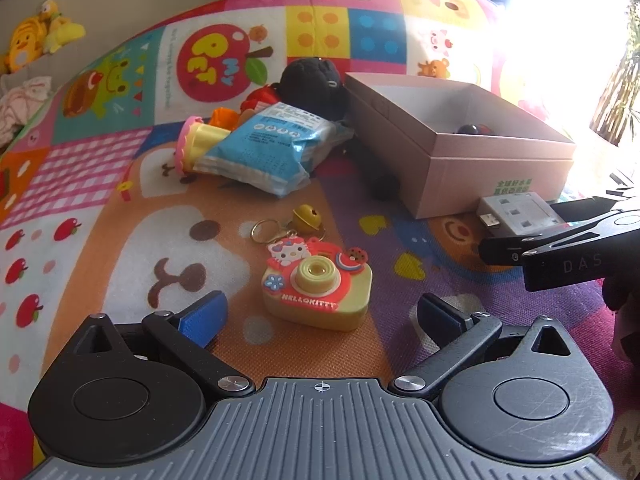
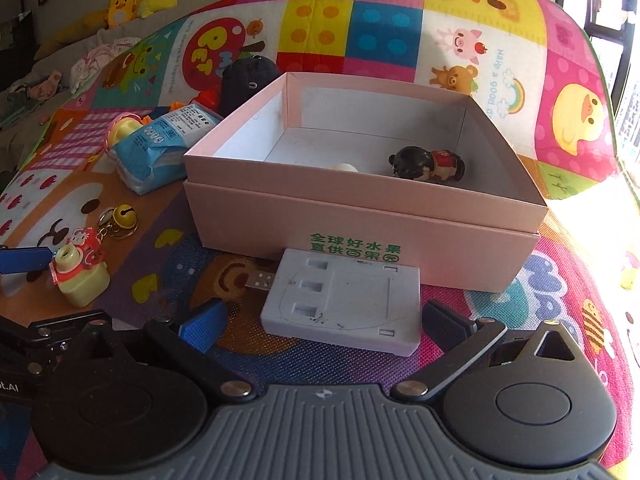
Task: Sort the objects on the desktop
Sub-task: 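Grasp the yellow Hello Kitty toy with the left tool while the right tool grasps the white charger, then drop the Hello Kitty toy into the pink box while the right tool releases the charger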
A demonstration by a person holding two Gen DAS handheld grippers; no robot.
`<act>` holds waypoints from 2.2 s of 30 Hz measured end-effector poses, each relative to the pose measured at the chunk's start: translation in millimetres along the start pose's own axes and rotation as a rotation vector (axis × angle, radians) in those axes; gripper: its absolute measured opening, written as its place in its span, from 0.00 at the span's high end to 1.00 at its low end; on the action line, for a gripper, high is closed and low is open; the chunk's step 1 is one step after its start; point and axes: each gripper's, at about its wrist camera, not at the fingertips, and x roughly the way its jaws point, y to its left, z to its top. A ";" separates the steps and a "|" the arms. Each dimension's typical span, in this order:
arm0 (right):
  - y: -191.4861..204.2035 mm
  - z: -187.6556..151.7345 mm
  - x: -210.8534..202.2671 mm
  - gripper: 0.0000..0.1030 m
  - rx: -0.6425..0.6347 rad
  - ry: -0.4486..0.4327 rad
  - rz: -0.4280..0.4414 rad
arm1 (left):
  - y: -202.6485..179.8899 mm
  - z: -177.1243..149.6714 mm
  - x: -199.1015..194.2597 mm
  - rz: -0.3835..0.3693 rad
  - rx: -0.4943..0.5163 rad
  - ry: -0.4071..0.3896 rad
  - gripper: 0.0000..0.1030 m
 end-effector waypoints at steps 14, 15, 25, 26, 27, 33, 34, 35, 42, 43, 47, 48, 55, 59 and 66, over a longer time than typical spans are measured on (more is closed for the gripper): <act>-1.7 -1.7 -0.6 0.00 0.011 -0.016 0.005 | -0.4 0.0 0.2 -0.002 0.011 0.009 0.00; -1.6 -1.8 -1.3 0.01 0.007 -0.021 0.007 | -0.4 0.1 0.2 -0.002 0.011 0.009 0.00; -1.6 -4.7 -8.2 0.22 -0.002 -0.049 0.008 | -0.2 0.6 0.1 -0.002 0.010 0.008 0.00; -2.3 -5.1 -9.4 0.22 -0.002 -0.048 0.001 | 0.2 1.1 -0.2 -0.003 0.009 0.007 0.00; -3.2 -5.9 -11.3 0.22 -0.002 -0.047 -0.003 | 0.7 1.6 -0.5 -0.004 0.006 0.006 0.00; -11.6 -13.9 -34.2 0.22 -0.013 -0.049 0.003 | -0.8 10.5 1.1 0.010 0.009 -0.014 0.09; -13.3 -14.7 -37.8 0.22 -0.013 -0.048 0.004 | -2.3 12.5 3.0 0.009 0.016 -0.008 0.18; -14.9 -15.4 -41.3 0.22 -0.013 -0.047 0.007 | -3.5 14.0 5.1 0.007 0.020 -0.003 0.22; -19.3 -20.8 -66.5 0.22 -0.038 -0.050 0.009 | -9.7 14.4 -0.1 0.011 0.051 0.003 0.39; -19.8 -21.2 -71.2 0.22 -0.043 -0.059 0.006 | -10.3 13.8 -1.8 0.010 0.053 0.005 0.39; -22.6 -19.2 -89.4 0.22 -0.041 -0.097 -0.004 | -17.0 12.3 -13.7 0.012 0.076 -0.006 0.39; -23.6 -17.9 -95.2 0.22 -0.039 -0.108 -0.003 | -19.0 12.5 -17.8 0.009 0.082 -0.014 0.39; -37.2 0.3 -140.1 0.22 0.003 -0.210 0.010 | -34.0 25.9 -60.9 -0.061 0.119 -0.124 0.40; -54.9 27.8 -171.9 0.22 0.044 -0.367 -0.035 | -47.7 62.7 -76.4 -0.071 0.183 -0.259 0.40; -73.5 43.0 -169.9 0.22 0.063 -0.450 -0.119 | -77.8 134.7 -15.4 -0.108 0.215 -0.304 0.40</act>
